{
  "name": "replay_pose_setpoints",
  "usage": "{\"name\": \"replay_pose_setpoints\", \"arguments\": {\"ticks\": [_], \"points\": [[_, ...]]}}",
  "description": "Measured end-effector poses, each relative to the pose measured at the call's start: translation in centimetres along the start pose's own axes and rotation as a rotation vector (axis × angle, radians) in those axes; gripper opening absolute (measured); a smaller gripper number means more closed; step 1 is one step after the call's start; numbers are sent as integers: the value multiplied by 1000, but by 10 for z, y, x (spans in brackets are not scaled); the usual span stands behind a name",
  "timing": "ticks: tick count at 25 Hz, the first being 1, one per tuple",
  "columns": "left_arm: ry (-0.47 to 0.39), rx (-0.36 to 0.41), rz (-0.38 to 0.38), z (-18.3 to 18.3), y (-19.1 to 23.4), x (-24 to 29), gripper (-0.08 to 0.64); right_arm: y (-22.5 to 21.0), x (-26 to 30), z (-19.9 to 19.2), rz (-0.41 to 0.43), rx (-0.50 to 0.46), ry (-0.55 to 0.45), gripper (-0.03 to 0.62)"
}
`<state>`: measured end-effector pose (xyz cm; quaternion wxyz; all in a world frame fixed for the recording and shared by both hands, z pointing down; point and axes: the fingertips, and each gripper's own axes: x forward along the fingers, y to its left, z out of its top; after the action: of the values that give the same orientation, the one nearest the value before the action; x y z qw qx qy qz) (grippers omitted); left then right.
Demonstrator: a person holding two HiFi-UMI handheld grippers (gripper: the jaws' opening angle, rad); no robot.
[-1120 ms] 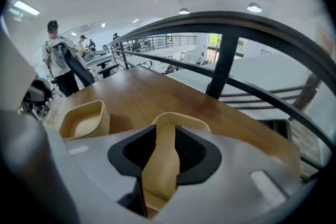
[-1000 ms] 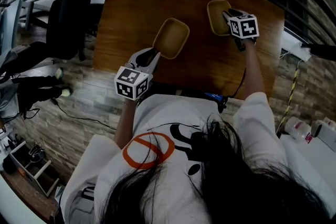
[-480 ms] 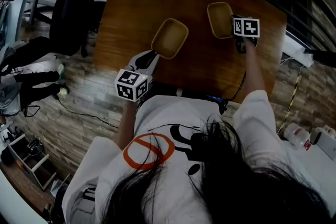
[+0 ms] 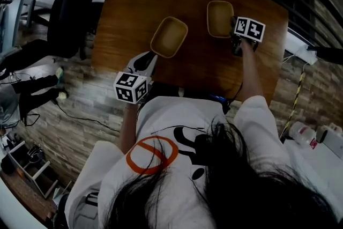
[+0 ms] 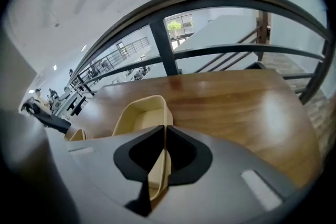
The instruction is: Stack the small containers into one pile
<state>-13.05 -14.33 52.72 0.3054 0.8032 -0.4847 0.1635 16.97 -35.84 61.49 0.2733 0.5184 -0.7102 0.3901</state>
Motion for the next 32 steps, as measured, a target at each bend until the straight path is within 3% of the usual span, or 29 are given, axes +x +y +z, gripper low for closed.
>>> {"name": "replay_pose_setpoints", "arguments": {"ticks": [5, 18, 27, 32], "points": [[-13, 20, -29, 1, -2, -3, 52, 18, -22, -11, 18, 112, -70, 38], [-28, 35, -79, -4, 26, -23, 52, 117, -97, -13, 162, 183, -267, 37], [-42, 45, -97, -8, 41, -39, 52, 201, -80, -59, 249, 227, -195, 37], [-43, 47, -99, -14, 39, -47, 52, 224, -63, -87, 280, 388, -156, 37]]}}
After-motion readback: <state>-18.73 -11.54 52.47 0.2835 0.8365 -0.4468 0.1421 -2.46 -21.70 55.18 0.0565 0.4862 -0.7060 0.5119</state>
